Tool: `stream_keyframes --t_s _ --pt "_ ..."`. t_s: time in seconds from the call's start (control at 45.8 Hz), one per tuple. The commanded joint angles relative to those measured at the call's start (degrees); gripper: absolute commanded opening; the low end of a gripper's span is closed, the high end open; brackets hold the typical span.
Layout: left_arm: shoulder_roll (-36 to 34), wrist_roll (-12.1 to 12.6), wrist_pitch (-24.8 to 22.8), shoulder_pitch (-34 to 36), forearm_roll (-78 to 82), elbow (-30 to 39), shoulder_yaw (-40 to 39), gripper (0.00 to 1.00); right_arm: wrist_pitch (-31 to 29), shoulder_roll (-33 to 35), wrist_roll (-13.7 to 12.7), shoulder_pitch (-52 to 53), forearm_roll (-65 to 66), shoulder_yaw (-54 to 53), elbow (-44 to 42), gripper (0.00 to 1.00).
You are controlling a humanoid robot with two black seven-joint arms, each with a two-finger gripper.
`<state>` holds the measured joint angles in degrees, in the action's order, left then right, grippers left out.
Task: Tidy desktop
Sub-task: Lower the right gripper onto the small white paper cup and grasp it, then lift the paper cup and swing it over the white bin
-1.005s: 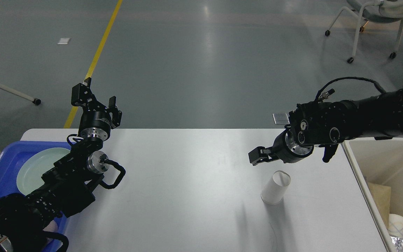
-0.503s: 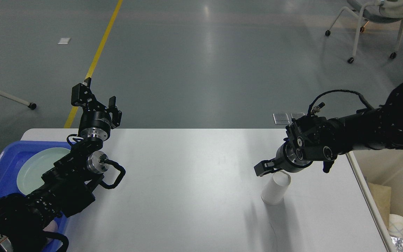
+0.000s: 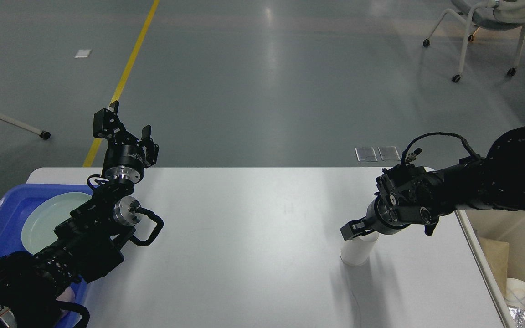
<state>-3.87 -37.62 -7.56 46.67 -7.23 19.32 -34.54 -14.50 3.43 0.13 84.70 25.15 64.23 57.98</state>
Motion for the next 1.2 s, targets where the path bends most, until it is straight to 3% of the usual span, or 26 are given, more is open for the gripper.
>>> stream_keyframes --t_s 0.0,0.109,0.284,0.372,0.656,0.852,1.005,1.18 --pt "0.00 0.00 0.00 0.00 -0.07 0.02 0.00 1.00 -0.53 0.17 0.04 -0.33 1.04 0.02 -0.41 0.97" --pt "0.00 0.00 0.00 0.00 -0.07 0.02 0.00 1.00 -0.88 0.35 0.04 -0.24 1.04 0.10 -0.41 0.88" --pt "0.00 0.00 0.00 0.00 0.02 -0.07 0.00 1.00 -0.97 0.44 0.04 -0.24 1.04 0.90 -0.32 0.63" --pt "0.00 0.00 0.00 0.00 -0.07 -0.07 0.00 1.00 -1.14 0.52 0.13 -0.15 0.96 0.90 -0.15 0.58" --pt "0.00 0.00 0.00 -0.08 -0.07 0.02 0.00 1.00 -1.32 0.96 0.48 0.99 0.87 0.90 0.03 0.56" --pt "0.00 0.00 0.00 0.00 0.02 0.02 0.00 1.00 -4.74 3.07 0.92 6.08 0.52 0.02 0.47 0.56" --pt "0.00 0.00 0.00 0.00 -0.07 0.02 0.00 1.00 -11.94 6.49 3.03 14.42 0.25 -2.09 0.64 0.55" --pt "0.00 0.00 0.00 0.00 -0.07 0.02 0.00 1.00 -24.51 13.70 4.52 27.34 0.08 -8.59 2.75 0.55"
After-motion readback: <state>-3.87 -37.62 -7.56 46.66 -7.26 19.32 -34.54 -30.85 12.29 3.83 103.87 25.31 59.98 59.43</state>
